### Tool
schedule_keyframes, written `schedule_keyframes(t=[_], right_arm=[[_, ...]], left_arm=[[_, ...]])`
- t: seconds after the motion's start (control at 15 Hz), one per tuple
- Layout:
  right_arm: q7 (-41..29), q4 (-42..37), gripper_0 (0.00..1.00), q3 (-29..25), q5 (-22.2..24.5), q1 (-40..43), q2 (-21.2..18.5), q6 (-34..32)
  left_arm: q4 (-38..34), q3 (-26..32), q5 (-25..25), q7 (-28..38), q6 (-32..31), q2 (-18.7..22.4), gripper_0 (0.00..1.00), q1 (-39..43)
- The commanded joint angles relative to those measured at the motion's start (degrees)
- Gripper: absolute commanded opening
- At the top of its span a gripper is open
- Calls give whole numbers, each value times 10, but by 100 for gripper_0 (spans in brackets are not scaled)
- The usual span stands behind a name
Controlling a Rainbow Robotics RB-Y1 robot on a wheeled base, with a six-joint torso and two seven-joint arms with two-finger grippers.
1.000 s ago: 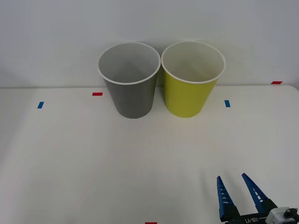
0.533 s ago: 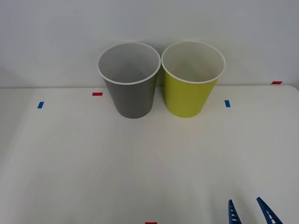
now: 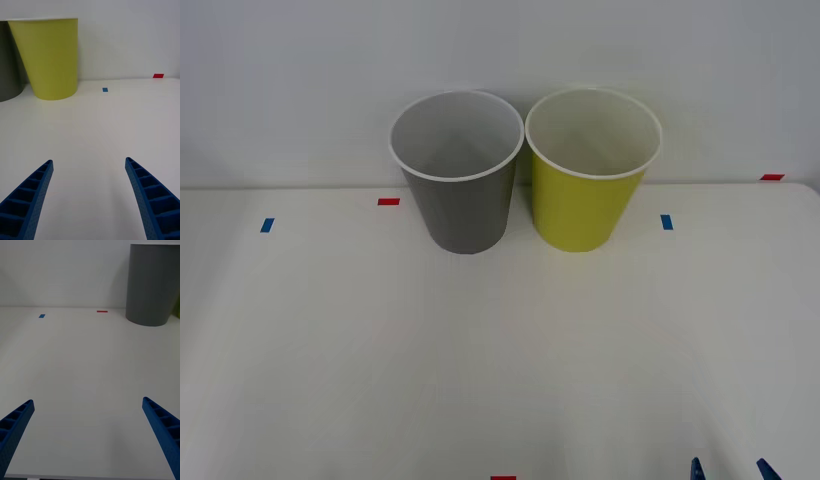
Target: Put cans in the gray bin and PET bottles in the light green bin.
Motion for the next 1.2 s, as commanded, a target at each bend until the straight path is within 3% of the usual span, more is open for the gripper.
schedule_keyframes(t=[0.07,1.2], right_arm=[[1,0,65,-1,1,1,0,0],[1,0,65,-1,1,1,0,0]], left_arm=[[0,0,0,0,0,0,100,0],[0,0,0,0,0,0,100,0]])
